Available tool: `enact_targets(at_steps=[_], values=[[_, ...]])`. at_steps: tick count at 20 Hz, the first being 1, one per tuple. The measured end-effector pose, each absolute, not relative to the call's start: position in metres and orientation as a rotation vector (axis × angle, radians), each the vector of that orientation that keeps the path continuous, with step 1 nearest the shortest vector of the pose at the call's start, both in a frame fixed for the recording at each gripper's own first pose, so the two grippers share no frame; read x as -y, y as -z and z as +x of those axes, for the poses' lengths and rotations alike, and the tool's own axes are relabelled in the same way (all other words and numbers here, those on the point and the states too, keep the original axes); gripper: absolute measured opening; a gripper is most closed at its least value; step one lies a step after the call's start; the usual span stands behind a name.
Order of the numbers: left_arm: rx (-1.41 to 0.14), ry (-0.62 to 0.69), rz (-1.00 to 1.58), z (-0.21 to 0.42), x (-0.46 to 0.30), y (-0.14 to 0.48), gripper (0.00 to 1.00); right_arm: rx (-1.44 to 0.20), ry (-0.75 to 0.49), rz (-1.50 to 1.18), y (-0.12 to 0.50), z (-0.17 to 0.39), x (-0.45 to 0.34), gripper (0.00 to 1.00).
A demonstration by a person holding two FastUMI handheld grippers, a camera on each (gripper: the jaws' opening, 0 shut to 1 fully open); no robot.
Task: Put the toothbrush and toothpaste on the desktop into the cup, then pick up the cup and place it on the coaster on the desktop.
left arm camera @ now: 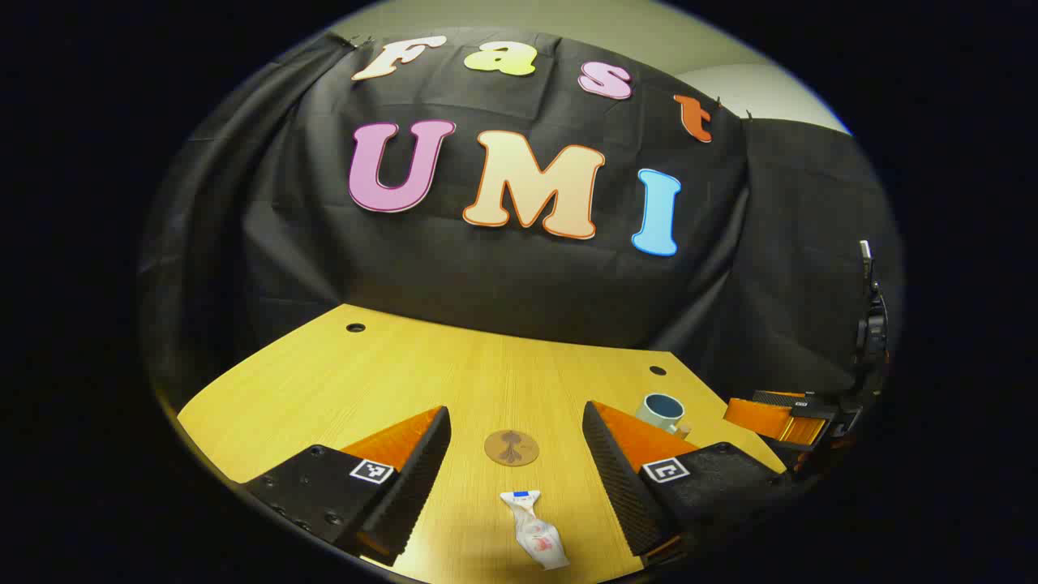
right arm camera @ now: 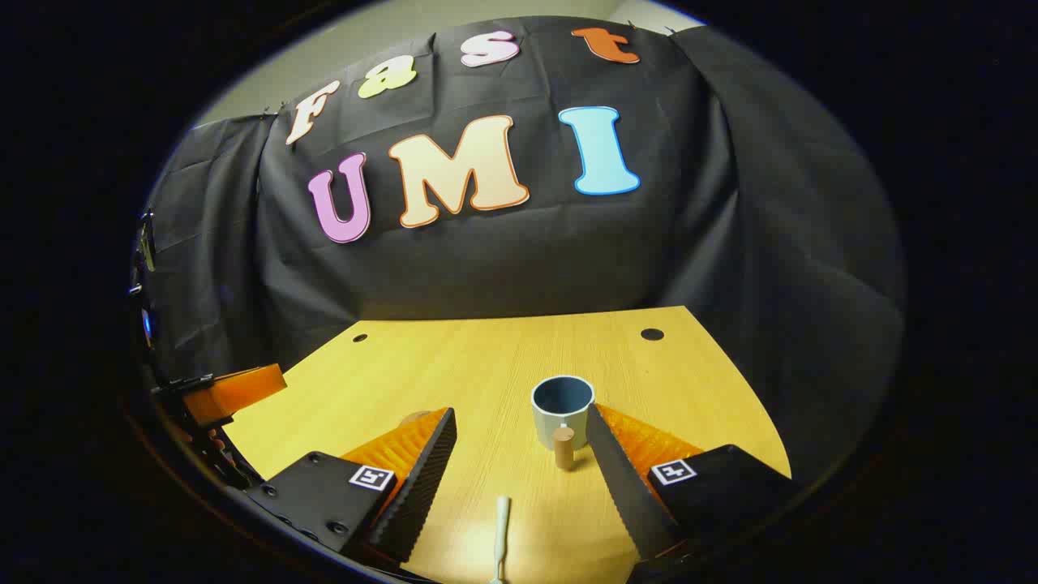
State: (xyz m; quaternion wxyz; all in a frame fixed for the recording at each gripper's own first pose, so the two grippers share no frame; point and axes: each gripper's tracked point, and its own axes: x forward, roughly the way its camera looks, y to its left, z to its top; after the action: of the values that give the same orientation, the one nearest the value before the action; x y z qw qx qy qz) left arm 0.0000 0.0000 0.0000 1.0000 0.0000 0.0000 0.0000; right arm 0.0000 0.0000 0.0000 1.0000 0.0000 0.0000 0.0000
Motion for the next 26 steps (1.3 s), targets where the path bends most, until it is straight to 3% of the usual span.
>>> enact_targets(at_steps=[8,14,16,17,21,22,23,25,26], values=[[-0.067,0.01,0.125,0.014,-0.032,0.001,0.95,-0.14,0.063,0.066,0.028,0.011,-0.007,0.99],[-0.109,0.056,0.07,0.026,-0.03,0.016,0.95,-0.29,0.083,0.021,0.067,0.013,-0.008,0.95],[-0.114,0.051,0.053,0.028,-0.033,0.019,0.95,-0.343,0.075,-0.015,0.08,0.016,-0.01,0.99],[-0.122,0.049,0.042,0.029,-0.035,0.022,0.94,-0.377,0.077,-0.034,0.089,0.019,-0.009,0.95],[-0.15,-0.005,0.038,0.029,-0.058,0.028,0.94,-0.51,0.053,-0.096,0.12,0.027,-0.015,0.99],[-0.158,-0.021,0.045,0.029,-0.064,0.032,0.95,-0.537,0.049,-0.114,0.127,0.03,-0.015,0.95],[-0.165,-0.036,0.051,0.028,-0.068,0.033,0.95,-0.564,0.044,-0.129,0.134,0.032,-0.017,0.99],[-0.178,-0.061,0.053,0.024,-0.076,0.039,0.94,-0.63,0.049,-0.151,0.149,0.035,-0.017,0.95],[-0.182,-0.07,0.049,0.022,-0.079,0.041,0.95,-0.654,0.058,-0.16,0.154,0.037,-0.015,0.99]])
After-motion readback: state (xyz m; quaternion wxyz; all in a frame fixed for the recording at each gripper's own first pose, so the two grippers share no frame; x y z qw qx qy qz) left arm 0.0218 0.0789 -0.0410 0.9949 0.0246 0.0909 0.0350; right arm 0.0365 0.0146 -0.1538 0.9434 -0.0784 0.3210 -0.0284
